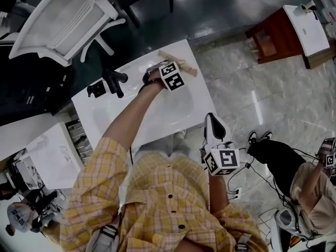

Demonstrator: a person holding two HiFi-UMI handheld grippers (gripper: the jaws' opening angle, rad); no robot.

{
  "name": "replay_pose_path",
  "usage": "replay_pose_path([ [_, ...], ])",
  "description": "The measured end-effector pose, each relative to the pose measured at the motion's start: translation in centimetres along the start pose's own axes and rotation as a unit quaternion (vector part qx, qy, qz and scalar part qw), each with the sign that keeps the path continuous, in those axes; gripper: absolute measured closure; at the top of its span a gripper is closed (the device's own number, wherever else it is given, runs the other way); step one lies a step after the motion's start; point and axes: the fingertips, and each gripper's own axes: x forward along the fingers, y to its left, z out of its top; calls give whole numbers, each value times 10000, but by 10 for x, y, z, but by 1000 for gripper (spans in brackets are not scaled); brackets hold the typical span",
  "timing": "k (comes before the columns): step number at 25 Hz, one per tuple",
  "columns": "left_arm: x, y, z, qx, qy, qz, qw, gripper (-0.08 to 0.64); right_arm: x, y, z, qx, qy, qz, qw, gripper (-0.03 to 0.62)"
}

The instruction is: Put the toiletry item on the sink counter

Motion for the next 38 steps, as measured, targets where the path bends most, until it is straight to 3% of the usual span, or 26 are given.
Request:
replay_pose_path([
  [5,-4,-2,3,-161,-83,-23,9998,486,2,1,5,-7,-29,26,10000,592],
  [11,-15,0,-3,-305,-224,238,9990,482,2,7,6,-52,-67,110,9999,592],
  [20,-55,11,0,-1102,-816,671,9883,483,-3,21,12,-249,-151,232,9993,592],
  [24,-81,7,-1,-1661,-1169,856,9754,520,-10,27,14,-322,-218,272,9989,592],
  [30,-127,-4,-3,-2529,-1801,874,9466,546,-15,39,25,-495,-362,364,9975,594],
  [35,-168,-14,-8,-2635,-2184,1109,9331,558,-15,53,40,-704,-537,485,9949,593],
  [38,-199,-20,-6,-2880,-2488,1164,9174,560,-17,62,47,-781,-582,555,9937,594],
])
